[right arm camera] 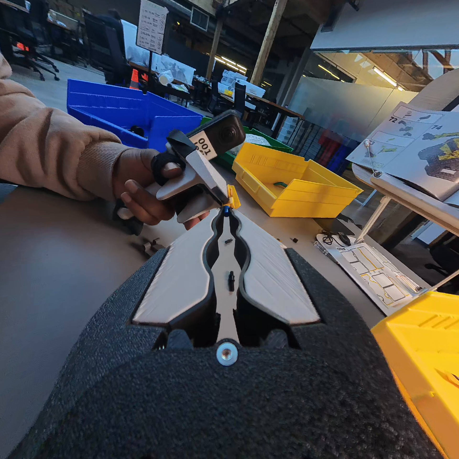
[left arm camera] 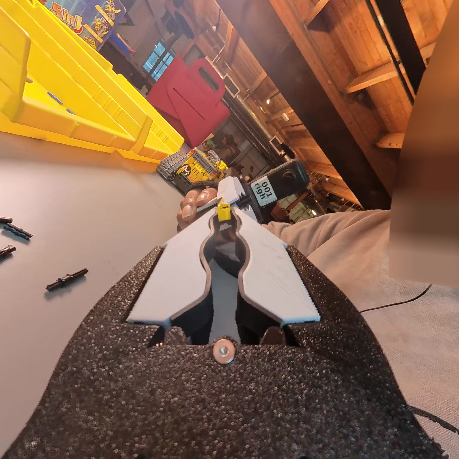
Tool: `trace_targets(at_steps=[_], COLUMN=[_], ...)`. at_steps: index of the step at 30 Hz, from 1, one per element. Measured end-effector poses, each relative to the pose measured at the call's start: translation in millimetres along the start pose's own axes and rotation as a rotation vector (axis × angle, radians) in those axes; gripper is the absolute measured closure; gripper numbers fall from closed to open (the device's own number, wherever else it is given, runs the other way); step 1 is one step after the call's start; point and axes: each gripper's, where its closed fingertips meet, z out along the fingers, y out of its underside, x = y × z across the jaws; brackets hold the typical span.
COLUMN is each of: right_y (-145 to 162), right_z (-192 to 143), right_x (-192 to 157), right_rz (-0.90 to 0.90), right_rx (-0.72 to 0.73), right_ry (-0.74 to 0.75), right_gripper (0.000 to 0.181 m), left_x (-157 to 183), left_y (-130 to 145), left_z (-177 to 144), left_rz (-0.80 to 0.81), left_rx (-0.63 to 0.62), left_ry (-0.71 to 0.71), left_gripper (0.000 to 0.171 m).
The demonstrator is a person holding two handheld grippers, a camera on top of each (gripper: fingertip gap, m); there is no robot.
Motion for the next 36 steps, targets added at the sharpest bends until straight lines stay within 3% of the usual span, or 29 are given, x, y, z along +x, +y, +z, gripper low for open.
trace_targets(at_steps=[3, 13, 19, 25, 36], right_y=[1, 2, 2, 2, -17], right_z=[1, 4, 3, 3, 2], right_x=[-6, -9, -12, -15, -10], right_rz=[0.002, 0.009, 0.014, -0.004, 0.008], right_rx=[-0.005, -0.011, -0.006, -0.019, 0.034], right_ry=[-0.027, -0.039, -0.061, -0.071, -0.116], right_gripper=[0.179, 0.179, 0.179, 0.179, 0.180], left_x=[1, 2, 5, 4, 20], left_y=[5, 7, 3, 13, -2], left_z=[-3, -7, -9, -7, -6], left_rz=[0.028, -0.012, -0.010, 0.096, 0.126], left_rx=[-0.049, -0.044, -0.035, -0.127, -0.104], left_ry=[-0.030, -0.020, -0.002, -0.058, -0.016], left_gripper=[0.164, 0.165, 0.154, 0.165, 0.166])
